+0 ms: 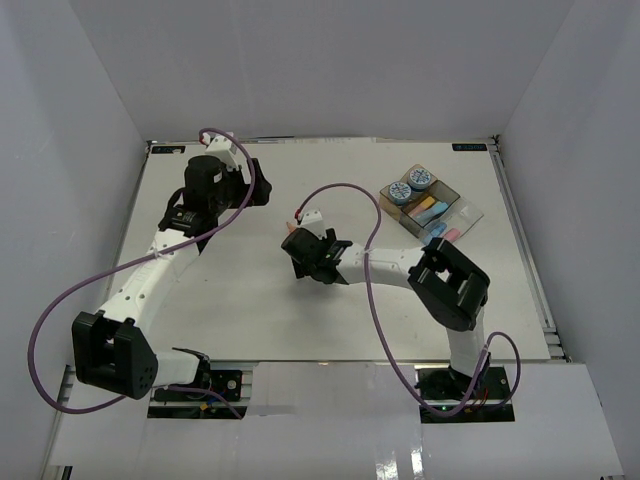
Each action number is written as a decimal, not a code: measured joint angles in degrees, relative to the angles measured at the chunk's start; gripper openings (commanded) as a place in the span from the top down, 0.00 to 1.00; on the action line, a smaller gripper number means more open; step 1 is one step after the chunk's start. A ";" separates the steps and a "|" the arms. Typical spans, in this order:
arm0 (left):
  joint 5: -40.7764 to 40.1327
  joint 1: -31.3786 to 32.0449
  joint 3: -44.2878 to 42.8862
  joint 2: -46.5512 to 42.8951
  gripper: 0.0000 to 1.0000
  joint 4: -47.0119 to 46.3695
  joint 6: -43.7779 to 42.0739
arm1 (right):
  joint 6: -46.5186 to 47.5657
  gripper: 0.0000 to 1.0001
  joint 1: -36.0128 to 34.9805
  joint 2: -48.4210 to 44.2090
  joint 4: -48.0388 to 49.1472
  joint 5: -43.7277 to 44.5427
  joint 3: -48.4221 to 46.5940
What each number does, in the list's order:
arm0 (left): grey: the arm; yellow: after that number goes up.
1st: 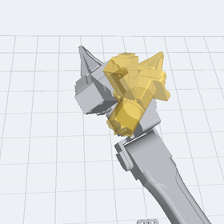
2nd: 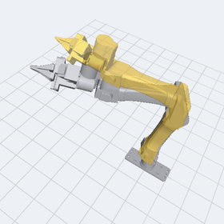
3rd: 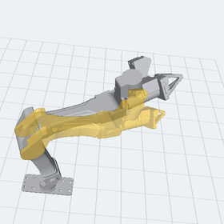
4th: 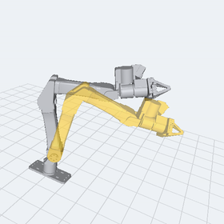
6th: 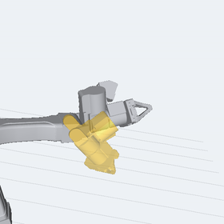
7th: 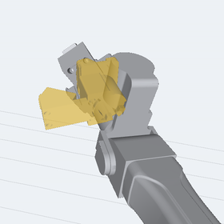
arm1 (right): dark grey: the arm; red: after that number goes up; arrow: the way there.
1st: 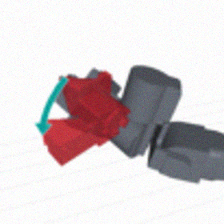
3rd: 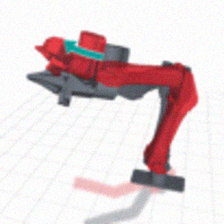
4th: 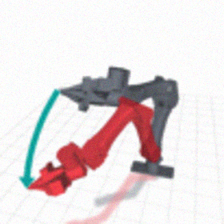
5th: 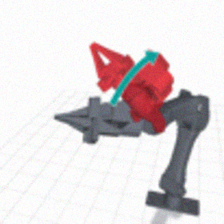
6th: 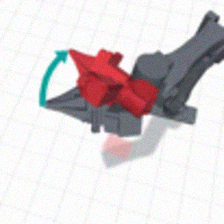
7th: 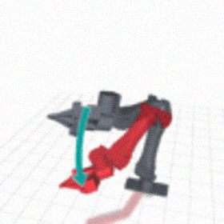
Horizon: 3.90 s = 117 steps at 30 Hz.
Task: Sort the stationery into containers
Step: Pick up the pen from the center of the board.
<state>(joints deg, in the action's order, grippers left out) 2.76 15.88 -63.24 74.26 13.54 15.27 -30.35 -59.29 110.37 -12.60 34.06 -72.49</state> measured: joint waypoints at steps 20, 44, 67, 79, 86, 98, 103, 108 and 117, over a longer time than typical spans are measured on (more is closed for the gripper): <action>1.09 -1.14 0.00 0.07 0.02 0.00 0.22 | -1.29 0.26 0.04 -6.08 -0.98 6.29 11.54; 2.71 -1.14 0.00 1.81 0.02 0.20 0.28 | 13.18 0.43 7.93 -15.82 10.93 -11.54 24.35; 2.73 -1.14 0.00 1.84 0.02 0.22 0.28 | 12.79 0.50 10.95 -15.06 12.63 -14.71 24.35; 2.89 -1.14 0.00 2.08 0.02 0.24 0.28 | 15.08 0.52 10.95 -13.97 12.81 -16.24 23.15; 3.28 -1.14 0.00 2.27 0.02 0.68 0.28 | 15.87 0.61 10.95 -13.25 12.79 -16.70 22.32; 5.11 -1.14 0.00 2.47 0.02 1.05 0.79 | 18.73 0.75 10.95 -14.34 8.68 -16.68 21.35; 6.32 -1.14 0.00 2.89 0.02 1.05 1.31 | 20.41 0.74 10.95 -17.90 1.31 -16.96 17.68; 7.02 -1.14 0.00 3.13 0.02 1.09 1.42 | 21.07 0.73 10.95 -22.23 -2.64 -18.10 13.62; 12.26 -1.16 0.04 3.13 0.02 1.40 4.63 | 22.40 0.73 10.95 -26.80 -6.01 -21.53 10.69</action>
<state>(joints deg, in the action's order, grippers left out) 15.03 14.72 -63.20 77.38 14.94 19.90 -7.94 -48.34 83.57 -18.61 12.53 -61.80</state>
